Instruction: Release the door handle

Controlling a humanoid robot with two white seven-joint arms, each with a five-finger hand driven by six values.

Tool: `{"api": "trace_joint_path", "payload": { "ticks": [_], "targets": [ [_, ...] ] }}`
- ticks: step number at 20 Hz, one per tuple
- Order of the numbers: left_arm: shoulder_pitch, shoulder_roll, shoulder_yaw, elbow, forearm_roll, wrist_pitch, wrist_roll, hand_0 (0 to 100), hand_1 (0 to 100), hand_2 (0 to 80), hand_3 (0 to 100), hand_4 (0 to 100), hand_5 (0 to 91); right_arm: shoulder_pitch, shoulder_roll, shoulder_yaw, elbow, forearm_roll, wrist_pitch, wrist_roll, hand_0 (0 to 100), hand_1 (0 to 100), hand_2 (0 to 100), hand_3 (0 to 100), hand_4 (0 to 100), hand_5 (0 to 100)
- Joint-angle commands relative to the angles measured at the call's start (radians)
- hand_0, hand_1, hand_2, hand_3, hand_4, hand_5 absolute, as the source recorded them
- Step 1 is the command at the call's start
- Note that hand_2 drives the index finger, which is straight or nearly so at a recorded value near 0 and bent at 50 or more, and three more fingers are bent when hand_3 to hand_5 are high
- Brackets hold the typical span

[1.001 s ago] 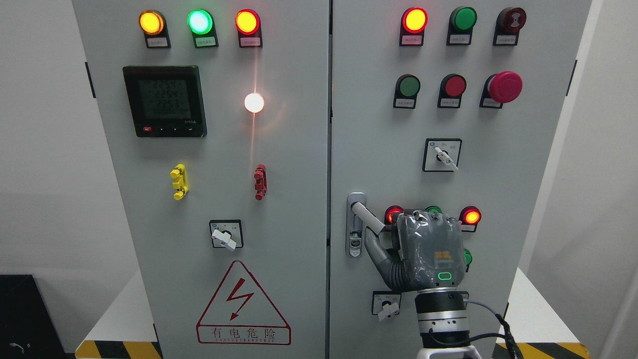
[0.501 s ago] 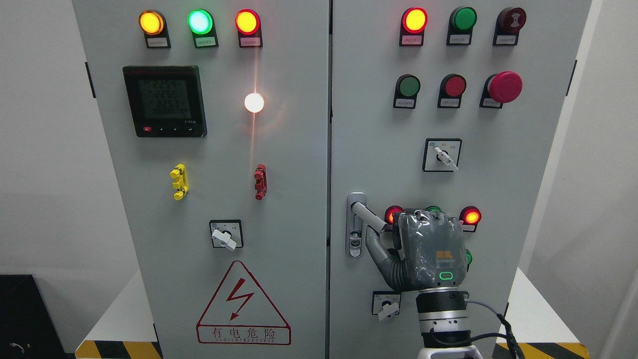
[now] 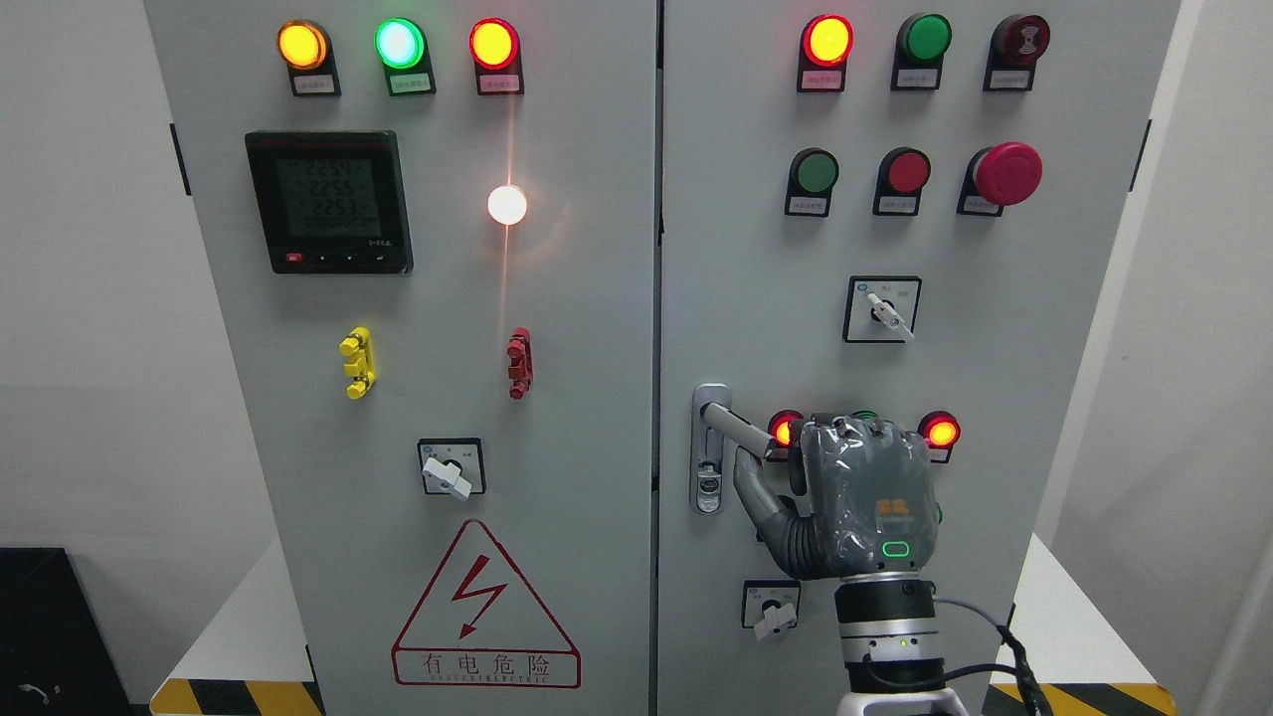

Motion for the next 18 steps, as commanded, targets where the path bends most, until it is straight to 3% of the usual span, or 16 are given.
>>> {"api": "trace_joint_path", "payload": {
  "ticks": [1,18],
  "targets": [
    [0.009,0.0,0.0,-0.001,0.0,0.0,0.0,12,56,0.0,0,0,0.0,-0.001,-0.002,-0.006,-0.002,0.0,0.0,-0.001,53,37,94,100,100,100],
    [0.009,0.0,0.0,-0.001,0.0,0.0,0.0,12,56,0.0,0,0,0.0,-0.002,0.0,-0.007,-0.006,0.001,0.0,0.0,52,38,94,100,100,100]
  ]
}}
